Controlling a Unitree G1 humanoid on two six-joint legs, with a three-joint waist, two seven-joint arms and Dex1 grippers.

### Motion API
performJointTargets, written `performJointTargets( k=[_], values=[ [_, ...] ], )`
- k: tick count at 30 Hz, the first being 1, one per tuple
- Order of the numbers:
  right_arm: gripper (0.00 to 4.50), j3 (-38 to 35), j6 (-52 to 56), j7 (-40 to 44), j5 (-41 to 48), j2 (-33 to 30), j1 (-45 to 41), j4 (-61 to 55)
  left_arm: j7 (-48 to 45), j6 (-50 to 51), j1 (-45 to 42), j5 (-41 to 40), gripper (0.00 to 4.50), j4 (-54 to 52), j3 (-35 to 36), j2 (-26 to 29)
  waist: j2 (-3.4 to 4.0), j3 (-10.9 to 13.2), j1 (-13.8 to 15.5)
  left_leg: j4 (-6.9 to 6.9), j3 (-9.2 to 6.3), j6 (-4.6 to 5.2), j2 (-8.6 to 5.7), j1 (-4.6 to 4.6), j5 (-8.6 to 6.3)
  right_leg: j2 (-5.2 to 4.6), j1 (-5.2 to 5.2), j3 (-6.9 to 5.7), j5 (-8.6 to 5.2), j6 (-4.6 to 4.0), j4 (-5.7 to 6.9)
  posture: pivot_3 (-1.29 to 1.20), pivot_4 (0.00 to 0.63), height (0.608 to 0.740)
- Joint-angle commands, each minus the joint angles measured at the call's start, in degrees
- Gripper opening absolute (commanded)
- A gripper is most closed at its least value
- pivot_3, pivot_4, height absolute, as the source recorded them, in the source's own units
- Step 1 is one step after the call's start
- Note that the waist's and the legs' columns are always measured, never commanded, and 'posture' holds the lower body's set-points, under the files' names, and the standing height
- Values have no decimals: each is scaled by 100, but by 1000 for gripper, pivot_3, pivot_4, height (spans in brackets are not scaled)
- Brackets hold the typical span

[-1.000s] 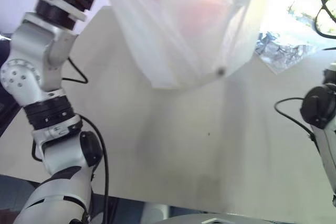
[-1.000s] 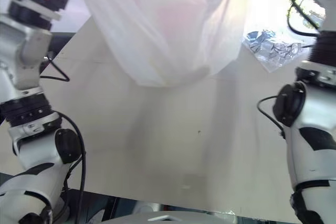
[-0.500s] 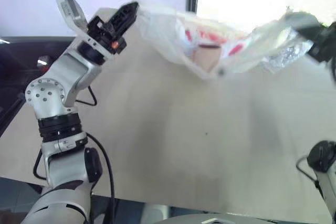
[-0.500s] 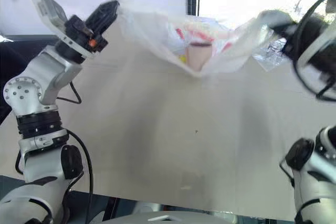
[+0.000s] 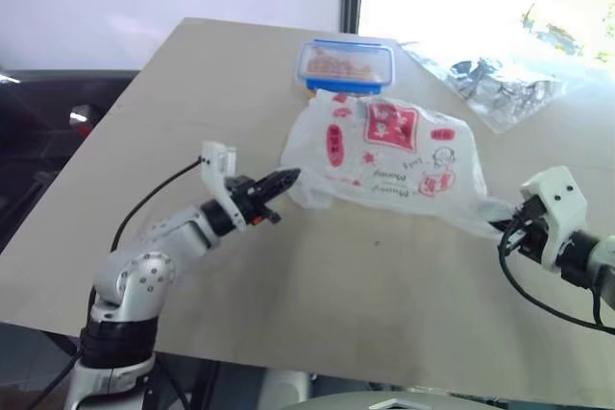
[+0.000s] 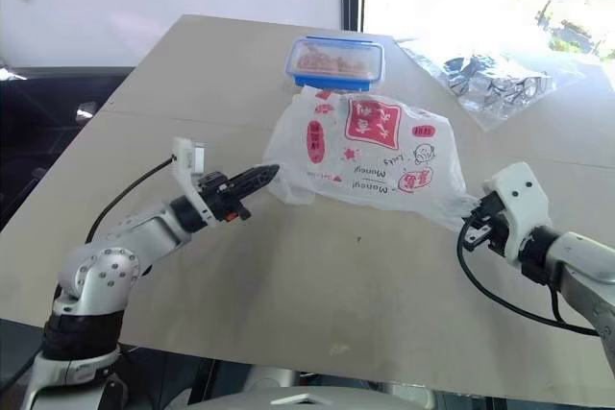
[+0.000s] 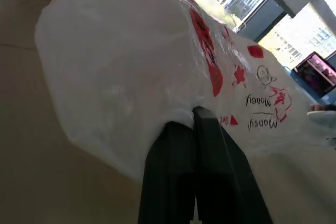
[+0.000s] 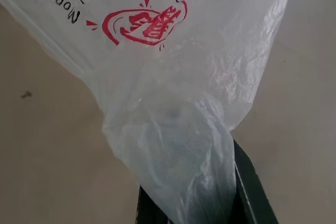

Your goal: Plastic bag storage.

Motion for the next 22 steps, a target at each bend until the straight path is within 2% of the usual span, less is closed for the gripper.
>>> performJointTargets(
  k=[1,3,5,7,9,14,16,20,22],
  values=[
    [1309,-298,-722,471,-110,112,419,-51,-716,-271,533,-14,890,-556,418,222,-1,-1,15,2,0,0,0,0,0,-1,1,1,0,-1,0,0,150,740],
    [2345,-591,-1054,914,349,406,700,-296,-938,-202,944,-93,1887,-809,620,396,0,-5,7,1,-1,2,3,-5,-1,0,-1,1,1,-3,-5,0,150,740],
    [3247,-850,-1154,1336,590,450,1162,-442,-1146,-258,1325,25,2746,-1001,755,577,5,-6,16,1,-2,2,3,-3,-1,0,-1,2,3,-6,-3,0,150,740],
    [4373,-1132,-1306,1750,705,463,1627,-422,-1252,-341,1660,201,3796,-1119,869,687,4,-11,40,0,-9,6,2,-4,-4,-2,3,-1,-1,-2,-6,0,150,740],
    [4500,-1360,-1545,2132,683,497,2028,-263,-1362,-465,1928,503,4472,-1206,849,780,4,-14,41,2,-9,16,-2,-2,-10,-8,10,-4,-3,2,-8,0,150,740],
    [4500,-1684,-2048,2676,376,426,2553,210,-1810,-786,2662,1089,4472,-1638,601,963,-3,-26,16,7,-3,48,-5,19,-29,-13,31,2,-9,8,-11,0,150,740],
    [4500,-1683,-2237,2761,107,338,2636,383,-1911,-908,2829,1247,4472,-1707,588,977,0,-27,19,3,5,54,-2,63,-35,-14,65,9,-21,-8,-12,0,150,740],
    [4500,-1538,-2950,2875,-717,118,2531,1072,-1735,-842,2907,1132,4472,-1667,846,841,12,-36,30,-4,5,54,-1,92,-36,-17,87,9,-25,-12,-12,0,150,740],
    [4500,-1530,-3057,2901,-789,91,2402,1286,-1722,-827,2924,1095,4472,-1675,929,820,13,-36,31,-4,5,55,-1,93,-36,-18,87,9,-25,-12,-11,0,150,740]
  ],
)
